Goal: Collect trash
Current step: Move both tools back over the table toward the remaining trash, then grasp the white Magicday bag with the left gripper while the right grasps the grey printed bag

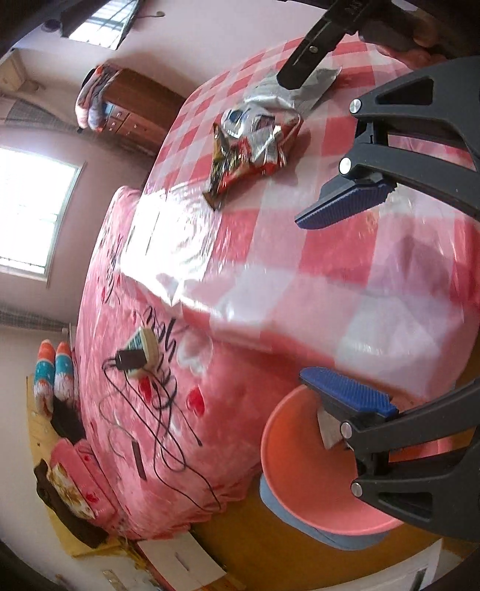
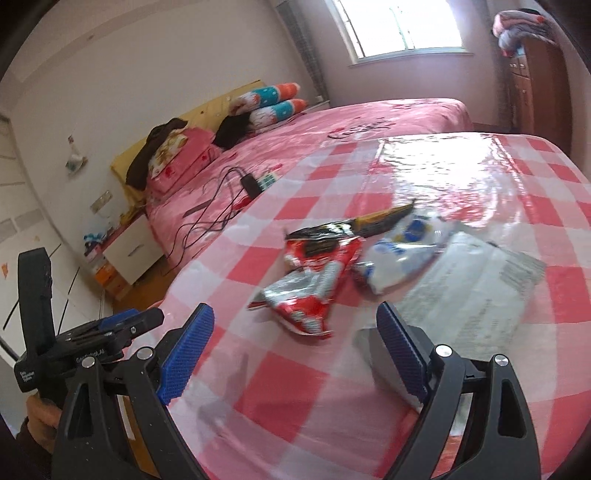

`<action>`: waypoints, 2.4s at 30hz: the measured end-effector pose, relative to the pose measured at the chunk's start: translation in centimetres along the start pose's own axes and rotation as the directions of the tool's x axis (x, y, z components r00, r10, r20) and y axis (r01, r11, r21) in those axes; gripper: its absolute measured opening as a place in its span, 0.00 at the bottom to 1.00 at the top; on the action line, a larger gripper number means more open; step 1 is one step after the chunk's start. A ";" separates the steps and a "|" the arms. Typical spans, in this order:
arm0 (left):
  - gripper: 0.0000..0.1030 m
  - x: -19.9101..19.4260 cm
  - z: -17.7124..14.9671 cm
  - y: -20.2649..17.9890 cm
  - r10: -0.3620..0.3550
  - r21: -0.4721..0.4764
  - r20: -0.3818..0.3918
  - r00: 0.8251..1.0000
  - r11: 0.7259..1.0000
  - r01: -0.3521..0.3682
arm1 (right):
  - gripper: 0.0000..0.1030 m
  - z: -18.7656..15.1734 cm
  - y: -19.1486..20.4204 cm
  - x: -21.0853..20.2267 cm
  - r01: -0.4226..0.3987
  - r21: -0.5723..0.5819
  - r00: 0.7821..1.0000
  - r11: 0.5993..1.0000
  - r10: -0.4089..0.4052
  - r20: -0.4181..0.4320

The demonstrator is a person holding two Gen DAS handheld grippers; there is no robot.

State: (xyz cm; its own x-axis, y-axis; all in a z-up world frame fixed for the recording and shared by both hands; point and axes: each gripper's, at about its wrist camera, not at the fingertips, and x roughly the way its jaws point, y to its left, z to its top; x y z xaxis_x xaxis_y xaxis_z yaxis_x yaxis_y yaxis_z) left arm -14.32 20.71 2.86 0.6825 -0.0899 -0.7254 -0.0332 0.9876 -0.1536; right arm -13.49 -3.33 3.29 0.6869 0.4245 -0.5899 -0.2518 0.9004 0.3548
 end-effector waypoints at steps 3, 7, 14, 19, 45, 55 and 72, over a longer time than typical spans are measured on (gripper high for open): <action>0.76 0.1 0.2 -1.4 -0.009 0.022 -0.003 1.000 1.000 0.010 | 0.86 0.2 -1.4 -0.6 0.014 0.028 1.000 0.999 -0.014 0.008; 0.76 0.3 0.5 -3.1 -0.022 0.051 -0.005 1.000 0.998 0.022 | 0.86 0.3 -3.0 -1.3 0.029 0.071 0.999 0.997 -0.031 0.017; 0.76 1.0 1.1 -6.4 -0.049 0.102 -0.023 0.999 0.993 0.052 | 0.86 0.8 -6.5 -2.6 0.031 0.193 0.999 0.981 -0.037 0.028; 0.76 2.1 1.4 -8.7 -0.094 0.123 -0.055 0.994 0.987 0.100 | 0.86 0.9 -9.5 -3.7 0.062 0.287 0.997 0.956 -0.071 0.021; 0.75 9.6 5.8 -22.0 -0.173 0.315 -0.198 0.965 0.921 0.230 | 0.86 1.2 -16.7 -6.0 0.087 0.418 0.995 0.904 -0.095 -0.001; 0.75 11.7 6.2 -22.3 -0.171 0.313 -0.216 0.961 0.920 0.234 | 0.86 1.0 -17.5 -6.3 0.052 0.422 0.998 0.905 -0.056 -0.004; 0.60 11.5 4.7 -22.3 -0.236 0.154 -0.235 0.943 0.949 0.276 | 0.86 1.0 -15.9 -5.8 0.004 0.360 0.999 0.933 0.008 -0.033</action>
State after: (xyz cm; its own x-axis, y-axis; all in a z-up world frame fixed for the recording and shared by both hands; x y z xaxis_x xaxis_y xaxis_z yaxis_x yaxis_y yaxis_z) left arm -2.26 -1.76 1.09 0.4795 -0.3481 -0.8055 0.2691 0.9320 -0.2426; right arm -12.74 -20.16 1.80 0.6618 0.4349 -0.6106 0.0135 0.8074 0.5898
